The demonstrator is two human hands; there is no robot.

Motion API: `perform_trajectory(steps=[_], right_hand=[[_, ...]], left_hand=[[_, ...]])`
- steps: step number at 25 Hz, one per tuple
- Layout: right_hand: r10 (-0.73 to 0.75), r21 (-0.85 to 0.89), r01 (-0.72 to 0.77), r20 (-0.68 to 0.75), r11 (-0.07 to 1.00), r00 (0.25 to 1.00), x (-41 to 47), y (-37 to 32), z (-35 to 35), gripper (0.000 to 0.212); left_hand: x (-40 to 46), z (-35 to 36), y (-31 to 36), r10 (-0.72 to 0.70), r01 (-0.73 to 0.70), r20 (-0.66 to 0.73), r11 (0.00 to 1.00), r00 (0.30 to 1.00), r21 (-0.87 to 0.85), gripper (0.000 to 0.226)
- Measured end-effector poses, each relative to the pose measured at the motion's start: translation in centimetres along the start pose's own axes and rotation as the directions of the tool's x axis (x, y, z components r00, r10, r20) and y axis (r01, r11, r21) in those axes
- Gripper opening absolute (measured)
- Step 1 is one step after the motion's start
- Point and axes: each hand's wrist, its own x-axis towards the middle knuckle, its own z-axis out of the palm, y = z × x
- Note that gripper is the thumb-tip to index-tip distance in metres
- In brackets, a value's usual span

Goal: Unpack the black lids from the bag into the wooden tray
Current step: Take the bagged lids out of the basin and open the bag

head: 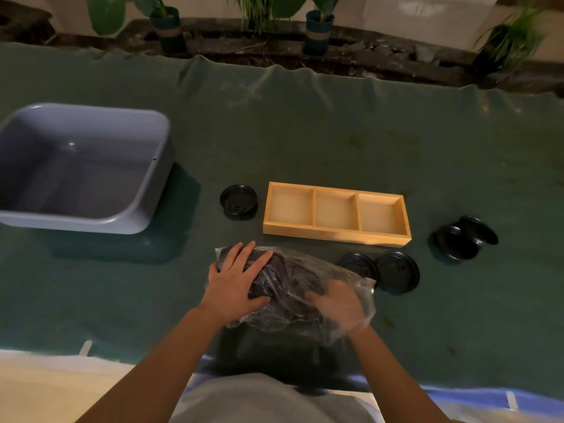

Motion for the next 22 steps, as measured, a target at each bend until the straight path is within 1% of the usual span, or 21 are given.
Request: perform_trajectory(steps=[2,3,5,6,7,8,9,10,12,13,14,15,16,17,19,20,22], right_hand=[[-0.196,-0.078,0.189,-0.102,0.979,0.975,0.0,-0.5,0.6,0.029],[-0.275,-0.073,0.267,-0.134,0.961,0.952,0.0,-0.7,1.0,0.023],[-0.334,0.004,0.338,-0.137,0.941,0.933,0.3,-0.7,1.7,0.014],[-0.329,0.091,0.341,-0.127,0.936,0.936,0.5,-0.4,1.8,0.013],[-0.305,0.215,0.325,-0.120,0.921,0.945,0.8,-0.1,1.6,0.012],[-0.275,0.356,0.299,-0.118,0.885,0.954,1.0,0.1,1.4,0.011],[-0.248,0.443,0.281,-0.133,0.851,0.960,1.2,0.1,1.1,0.011],[-0.228,0.463,0.289,-0.185,0.838,0.956,1.5,0.1,1.0,0.012],[-0.174,0.311,0.291,-0.353,0.905,0.919,2.0,-0.4,1.5,0.014],[-0.143,0.257,0.262,-0.403,0.930,0.904,2.1,-0.7,1.9,0.013],[-0.101,0.257,0.221,-0.411,0.941,0.906,2.1,-1.2,2.3,0.013],[-0.044,0.302,0.168,-0.377,0.939,0.925,2.2,-1.7,2.7,0.014],[0.009,0.367,0.113,-0.314,0.923,0.949,2.2,-2.0,3.1,0.015],[0.031,0.415,0.076,-0.244,0.907,0.969,2.5,-2.2,3.4,0.015],[-0.012,0.466,0.051,-0.087,0.883,0.996,2.8,-2.3,3.7,0.035],[-0.047,0.525,0.043,-0.005,0.850,0.999,2.9,-2.3,3.6,0.044],[-0.111,0.681,-0.008,0.130,0.732,0.985,3.1,-2.1,3.5,0.055]], left_hand=[[-0.1,0.0,-0.1,0.003,-0.003,0.000,1.000,1.000,-0.003,0.094],[-0.2,0.1,-0.2,0.005,-0.005,0.000,1.000,1.000,-0.005,0.094],[-0.3,0.0,-0.3,0.010,-0.010,-0.001,1.000,1.000,-0.012,0.093],[-0.3,-0.1,-0.3,0.012,-0.012,0.000,1.000,1.000,-0.017,0.092],[-0.3,-0.2,-0.3,0.012,-0.012,0.002,1.000,1.000,-0.020,0.091],[-0.3,-0.3,-0.3,0.010,-0.010,0.005,1.000,1.000,-0.021,0.091],[-0.3,-0.3,-0.3,0.007,-0.007,0.011,1.000,1.000,-0.022,0.091],[-0.2,-0.4,-0.3,0.001,-0.001,0.017,1.000,1.000,-0.026,0.091],[-0.1,-0.4,-0.3,-0.006,0.007,0.029,0.999,1.000,-0.037,0.092],[-0.1,-0.4,-0.3,-0.005,0.007,0.034,0.999,0.999,-0.045,0.093],[-0.2,-0.5,-0.3,-0.002,0.004,0.037,0.999,0.999,-0.052,0.093],[-0.2,-0.5,-0.4,0.002,0.001,0.040,0.998,0.999,-0.059,0.093],[-0.2,-0.6,-0.5,0.008,-0.005,0.043,0.998,0.999,-0.070,0.094],[-0.3,-0.6,-0.6,0.016,-0.012,0.044,0.996,0.999,-0.085,0.094],[-0.4,-0.7,-0.9,0.035,-0.029,0.046,0.992,0.998,-0.121,0.096],[-0.4,-0.8,-1.1,0.040,-0.033,0.047,0.989,0.998,-0.144,0.096],[-0.3,-1.0,-1.4,0.042,-0.034,0.041,0.980,0.998,-0.195,0.094]])
